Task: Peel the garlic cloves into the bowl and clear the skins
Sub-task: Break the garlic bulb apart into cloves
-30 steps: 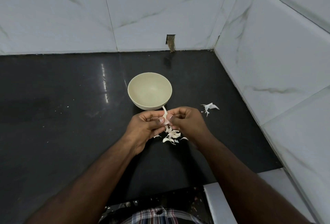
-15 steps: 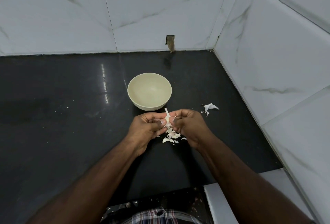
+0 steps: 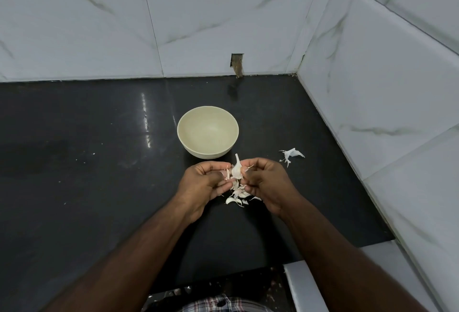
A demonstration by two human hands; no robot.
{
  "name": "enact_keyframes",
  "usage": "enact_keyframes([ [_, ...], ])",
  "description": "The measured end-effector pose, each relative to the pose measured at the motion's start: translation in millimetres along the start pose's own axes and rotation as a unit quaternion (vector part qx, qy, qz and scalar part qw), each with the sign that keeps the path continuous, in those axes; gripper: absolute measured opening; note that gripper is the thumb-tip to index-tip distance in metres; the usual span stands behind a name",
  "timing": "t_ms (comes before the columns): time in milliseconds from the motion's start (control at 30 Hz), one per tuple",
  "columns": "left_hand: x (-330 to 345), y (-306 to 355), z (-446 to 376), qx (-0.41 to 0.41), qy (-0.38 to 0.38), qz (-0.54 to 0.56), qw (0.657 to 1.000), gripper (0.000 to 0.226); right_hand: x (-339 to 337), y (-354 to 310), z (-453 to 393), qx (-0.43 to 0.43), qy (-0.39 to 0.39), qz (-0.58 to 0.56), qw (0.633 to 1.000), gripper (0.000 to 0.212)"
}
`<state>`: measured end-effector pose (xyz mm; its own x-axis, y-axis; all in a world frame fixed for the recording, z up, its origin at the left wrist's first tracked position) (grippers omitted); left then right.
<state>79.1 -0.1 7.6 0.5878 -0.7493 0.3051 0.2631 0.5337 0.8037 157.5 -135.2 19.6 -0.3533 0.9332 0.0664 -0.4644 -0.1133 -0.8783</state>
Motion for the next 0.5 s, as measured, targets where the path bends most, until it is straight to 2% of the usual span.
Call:
enact_keyframes([
  [167, 1.8, -2.2, -1.1, 0.001, -0.009, -0.012, 1.0, 0.02, 3.4, 1.9, 2.0, 0.019, -0.033, 0.006, 0.999, 0.013],
  [267, 4.0, -2.1, -2.0, 0.011, -0.016, -0.022, 1.0, 0.019, 2.9, 1.3, 0.6, 0.001, -0.026, 0.029, 0.999, 0.025],
  [433, 2.0, -2.0, -2.8, 0.062, 0.012, -0.111, 0.992, 0.016, -2.2, 0.8, -1.9, -0.017, 0.001, 0.046, 0.999, 0.009],
  [500, 2.0, 0.4, -2.0, 0.101, 0.019, -0.171, 0.98, 0.018, -2.5, 0.3, -1.3, -0.019, -0.004, 0.046, 0.999, 0.009],
])
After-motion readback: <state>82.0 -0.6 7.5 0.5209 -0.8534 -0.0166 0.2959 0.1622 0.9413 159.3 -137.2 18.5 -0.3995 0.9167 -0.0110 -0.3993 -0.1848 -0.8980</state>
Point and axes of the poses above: each hand's wrist, its own z-axis away from the middle knuckle, its own x-axis out of the palm, y = z × x, the point moved 6 cm from there along -z, towards the middle knuckle, and after that the axes turned 6 degrees about y, right-handed, at the moved point
